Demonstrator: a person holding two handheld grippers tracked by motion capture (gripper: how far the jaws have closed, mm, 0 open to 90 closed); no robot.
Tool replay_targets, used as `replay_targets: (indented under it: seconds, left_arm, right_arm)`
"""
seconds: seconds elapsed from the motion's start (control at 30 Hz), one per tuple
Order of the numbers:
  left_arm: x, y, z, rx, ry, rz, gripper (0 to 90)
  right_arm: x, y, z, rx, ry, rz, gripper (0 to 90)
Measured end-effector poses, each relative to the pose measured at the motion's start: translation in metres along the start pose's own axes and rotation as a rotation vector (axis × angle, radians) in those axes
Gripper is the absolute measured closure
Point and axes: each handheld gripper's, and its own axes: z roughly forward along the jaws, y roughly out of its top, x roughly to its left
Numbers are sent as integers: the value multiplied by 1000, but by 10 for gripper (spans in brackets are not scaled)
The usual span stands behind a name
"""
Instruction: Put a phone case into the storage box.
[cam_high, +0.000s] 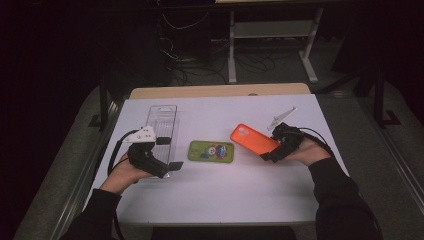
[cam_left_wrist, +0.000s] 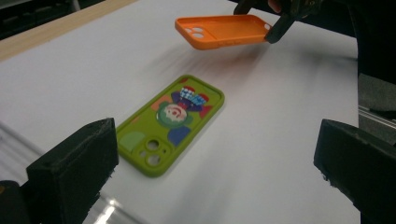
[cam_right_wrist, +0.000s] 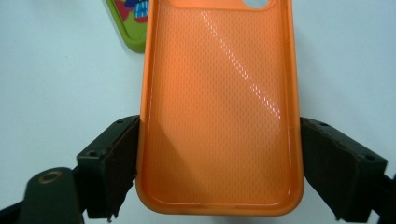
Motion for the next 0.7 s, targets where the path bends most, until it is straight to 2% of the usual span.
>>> replay_targets:
  seconds: [0.07,0.17,0.2,0.33,0.7]
  left_arm:
    - [2,6,3,0,-5,12,0]
    - [4,15,10,-18,-10,21,0]
    - [4,17,12,-14,-12,24,0]
    - [4,26,24,-2,-48,41,0]
    - [3,48,48,0,-86,87,0]
  right_arm:
    - [-2,2,0,-6,-9,-32,151]
    - [-1,7,-2,-4,5,-37,151]
    - [-2,8,-2,-7,4,-55,151]
    - [-2,14,-3,-4,17,-82,151]
    - [1,30,-1,-16,36,-120,151]
